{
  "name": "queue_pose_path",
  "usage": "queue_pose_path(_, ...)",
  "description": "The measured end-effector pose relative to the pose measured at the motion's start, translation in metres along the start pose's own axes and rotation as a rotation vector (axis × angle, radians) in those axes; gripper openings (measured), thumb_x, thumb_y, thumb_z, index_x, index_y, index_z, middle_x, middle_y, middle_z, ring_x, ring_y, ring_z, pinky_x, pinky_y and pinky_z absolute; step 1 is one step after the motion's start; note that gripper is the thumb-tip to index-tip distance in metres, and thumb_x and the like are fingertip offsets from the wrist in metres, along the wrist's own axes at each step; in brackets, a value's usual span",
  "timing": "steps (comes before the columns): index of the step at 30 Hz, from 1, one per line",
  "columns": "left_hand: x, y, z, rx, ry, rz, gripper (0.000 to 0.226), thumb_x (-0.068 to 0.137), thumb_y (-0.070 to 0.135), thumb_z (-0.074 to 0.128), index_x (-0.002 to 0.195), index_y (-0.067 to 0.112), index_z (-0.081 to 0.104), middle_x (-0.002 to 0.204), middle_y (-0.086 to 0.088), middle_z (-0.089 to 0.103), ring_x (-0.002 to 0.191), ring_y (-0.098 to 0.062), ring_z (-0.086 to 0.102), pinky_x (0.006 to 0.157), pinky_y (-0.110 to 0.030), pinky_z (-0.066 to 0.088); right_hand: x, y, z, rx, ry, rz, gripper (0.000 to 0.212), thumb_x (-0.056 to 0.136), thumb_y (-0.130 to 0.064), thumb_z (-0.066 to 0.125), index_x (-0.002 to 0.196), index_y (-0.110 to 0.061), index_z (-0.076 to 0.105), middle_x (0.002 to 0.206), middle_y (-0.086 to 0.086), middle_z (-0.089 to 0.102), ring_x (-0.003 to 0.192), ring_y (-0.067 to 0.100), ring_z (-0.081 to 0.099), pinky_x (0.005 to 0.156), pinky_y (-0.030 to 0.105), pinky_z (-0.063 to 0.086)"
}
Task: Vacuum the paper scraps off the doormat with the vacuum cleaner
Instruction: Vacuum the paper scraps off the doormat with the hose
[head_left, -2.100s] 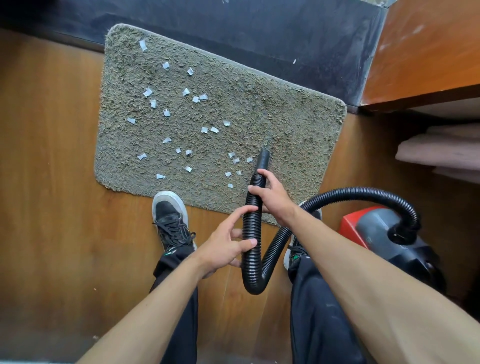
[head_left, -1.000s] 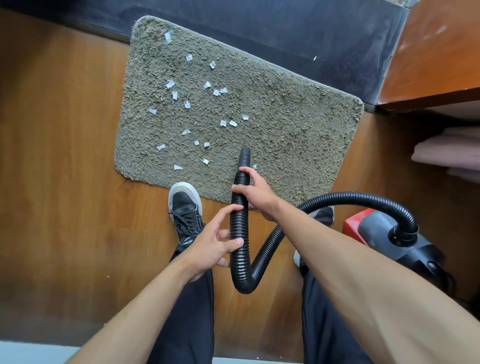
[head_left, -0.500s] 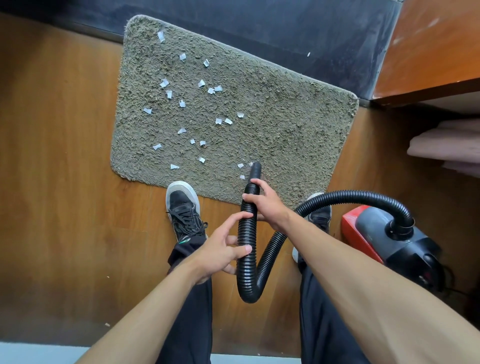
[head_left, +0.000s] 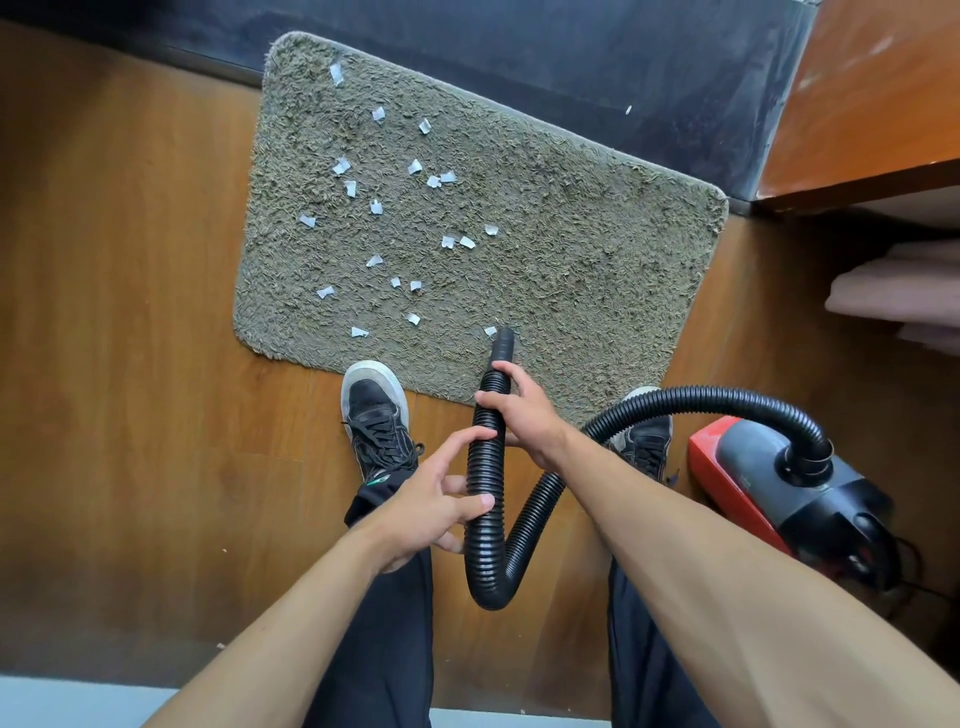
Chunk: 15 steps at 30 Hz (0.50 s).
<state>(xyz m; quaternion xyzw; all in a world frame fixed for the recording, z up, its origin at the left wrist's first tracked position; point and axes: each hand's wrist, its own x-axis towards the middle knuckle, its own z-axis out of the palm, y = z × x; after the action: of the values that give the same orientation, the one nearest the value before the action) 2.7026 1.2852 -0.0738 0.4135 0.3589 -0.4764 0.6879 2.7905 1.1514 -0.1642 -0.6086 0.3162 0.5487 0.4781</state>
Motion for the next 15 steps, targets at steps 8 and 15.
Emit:
queue_pose_path(8, -0.006, -0.003, 0.000, -0.047, 0.000, 0.001, 0.061, 0.095, 0.002, 0.059, 0.130, 0.050, 0.044, 0.089, -0.001, 0.068, 0.080, -0.013, 0.069, 0.061, -0.033, 0.056, 0.000, -0.005, 0.008, -0.045, -0.047, 0.009, 0.054, 0.091, -0.010, 0.063, 0.138, -0.029, 0.044, 0.112, 0.004, 0.061, 0.082, 0.013, 0.063, 0.063, 0.030, 0.055)
queue_pose_path(15, -0.004, -0.001, -0.005, -0.038, -0.021, -0.007, 0.061, 0.094, 0.002, 0.060, 0.130, 0.050, 0.045, 0.087, -0.002, 0.068, 0.081, -0.016, 0.069, 0.063, -0.037, 0.057, -0.001, -0.004, 0.008, -0.030, -0.038, 0.021, 0.055, 0.091, -0.011, 0.063, 0.139, -0.028, 0.043, 0.107, 0.002, 0.061, 0.085, 0.014, 0.063, 0.061, 0.029, 0.054)
